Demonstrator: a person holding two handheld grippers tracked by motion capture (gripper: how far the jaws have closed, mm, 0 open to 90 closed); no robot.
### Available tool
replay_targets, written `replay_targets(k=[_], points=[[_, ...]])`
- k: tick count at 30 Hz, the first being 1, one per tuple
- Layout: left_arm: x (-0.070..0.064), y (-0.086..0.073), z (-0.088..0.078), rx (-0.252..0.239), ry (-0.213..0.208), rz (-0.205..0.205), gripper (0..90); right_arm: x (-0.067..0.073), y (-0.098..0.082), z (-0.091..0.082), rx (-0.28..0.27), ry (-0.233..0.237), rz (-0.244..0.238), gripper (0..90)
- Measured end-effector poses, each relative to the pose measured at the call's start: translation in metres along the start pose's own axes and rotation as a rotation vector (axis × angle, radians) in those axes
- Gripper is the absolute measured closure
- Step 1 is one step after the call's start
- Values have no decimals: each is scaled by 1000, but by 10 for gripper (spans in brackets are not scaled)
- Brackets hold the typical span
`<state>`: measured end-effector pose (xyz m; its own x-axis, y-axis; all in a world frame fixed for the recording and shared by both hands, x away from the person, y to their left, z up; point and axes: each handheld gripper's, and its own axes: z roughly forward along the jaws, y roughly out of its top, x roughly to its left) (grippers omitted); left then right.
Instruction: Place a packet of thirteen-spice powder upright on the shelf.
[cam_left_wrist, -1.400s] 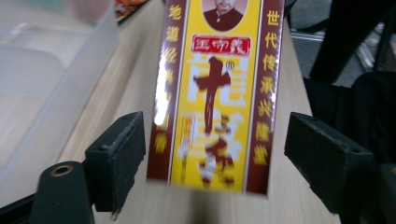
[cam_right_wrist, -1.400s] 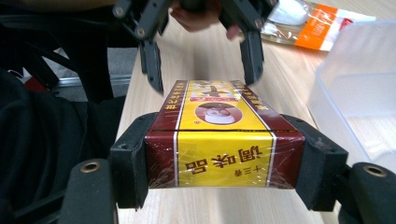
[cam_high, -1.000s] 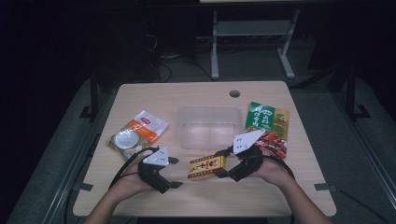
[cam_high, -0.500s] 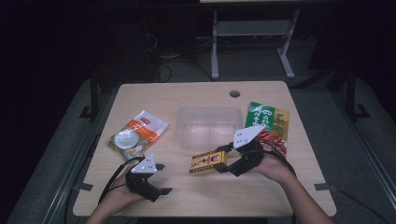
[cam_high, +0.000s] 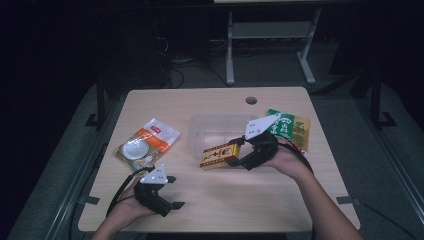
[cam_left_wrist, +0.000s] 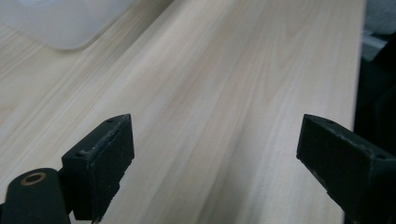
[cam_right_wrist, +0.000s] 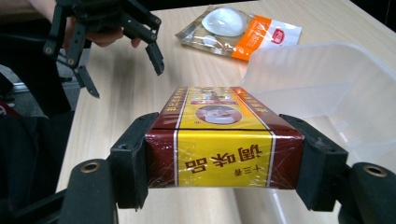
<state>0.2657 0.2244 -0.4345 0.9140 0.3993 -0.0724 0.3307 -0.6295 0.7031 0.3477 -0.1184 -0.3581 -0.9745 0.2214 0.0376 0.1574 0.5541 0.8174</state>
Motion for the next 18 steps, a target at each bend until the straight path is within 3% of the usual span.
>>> replay_targets(k=[3,8,15,18], points=[[1,-1,-1,16,20,14,105,-5,8,2,10,-14,-6,318],[6,-6,-1,-19,34,32,129,-14,23,7,33,-21,-11,318],[11,-11,2,-17,19,38,130,-26,40,16,63,-28,-45,318],[9,-10,2,-22,13,21,133,-33,47,20,69,-30,-46,318]])
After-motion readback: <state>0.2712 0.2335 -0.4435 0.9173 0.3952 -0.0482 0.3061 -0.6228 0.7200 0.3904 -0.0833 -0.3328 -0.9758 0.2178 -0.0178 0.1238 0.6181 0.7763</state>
